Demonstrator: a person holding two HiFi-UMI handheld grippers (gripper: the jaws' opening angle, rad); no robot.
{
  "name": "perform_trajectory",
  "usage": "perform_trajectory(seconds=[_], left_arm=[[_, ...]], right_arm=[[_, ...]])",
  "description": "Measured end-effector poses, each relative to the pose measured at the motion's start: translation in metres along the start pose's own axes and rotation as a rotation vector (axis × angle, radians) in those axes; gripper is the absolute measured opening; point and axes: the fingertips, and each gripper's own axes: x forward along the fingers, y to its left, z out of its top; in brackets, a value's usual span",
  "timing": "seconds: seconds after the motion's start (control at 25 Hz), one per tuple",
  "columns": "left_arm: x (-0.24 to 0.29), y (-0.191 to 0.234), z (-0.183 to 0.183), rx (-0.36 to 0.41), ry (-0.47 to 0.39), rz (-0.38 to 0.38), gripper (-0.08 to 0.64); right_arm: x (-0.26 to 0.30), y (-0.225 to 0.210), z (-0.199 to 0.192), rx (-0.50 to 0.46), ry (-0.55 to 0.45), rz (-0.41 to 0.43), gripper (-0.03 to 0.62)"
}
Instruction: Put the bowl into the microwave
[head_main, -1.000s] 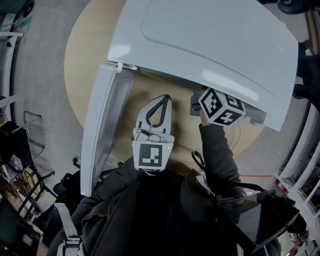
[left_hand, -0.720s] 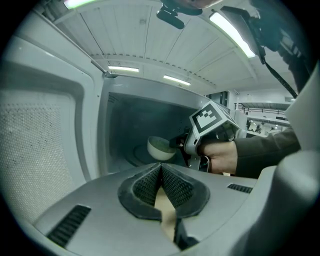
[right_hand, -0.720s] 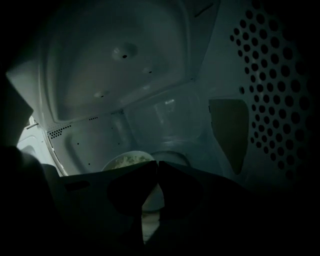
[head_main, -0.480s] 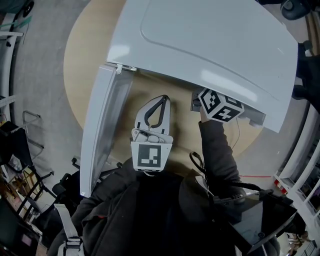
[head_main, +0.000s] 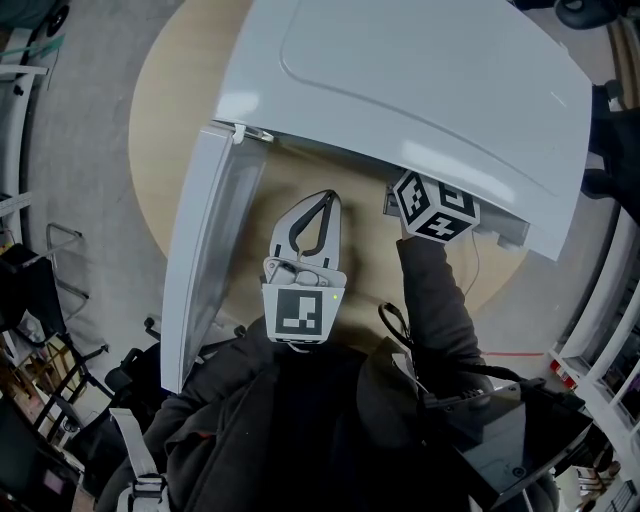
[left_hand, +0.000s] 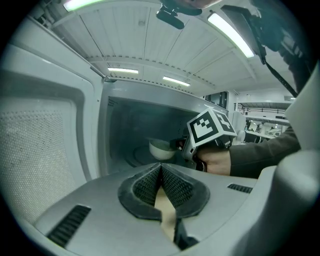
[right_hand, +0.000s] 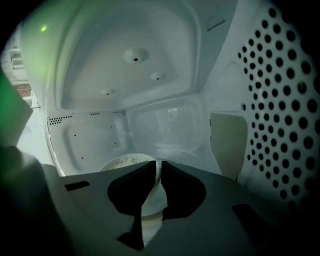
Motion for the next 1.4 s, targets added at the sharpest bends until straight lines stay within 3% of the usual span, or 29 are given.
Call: perform_trajectory(seconds=[0.2, 0.44, 0.68, 0.92, 1.4], left_arm=[[-0.006, 0.001, -0.001, -0.022, 0.008, 0.022, 0.009], [-0.009, -0.003, 0.0, 0.029, 0.016, 0.002, 0.009], [-0.017, 0.005, -0.002, 0.031, 0.0, 0.026, 0.009], [-0.025, 0.0, 0.007, 0.047, -0.021, 0.017, 0.009], [-0.066, -0.005, 0.007, 0.1, -0.087, -0.089, 0.009]], right_arm=[[-0.002, -0.001, 0.001, -0.069, -0.038, -0.015, 0.025], [-0.007, -0.002, 0.013, -0.183, -0.107, -0.047, 0.04], [-0.013, 0.007, 0.015, -0.188, -0.163, -0.028, 0.055], [-0.036, 0.017, 0.006, -0.182, -0.142, -0.017, 0.055], [-0.132, 0.09, -0.037, -0.086, -0.111, 0.055, 0.055]])
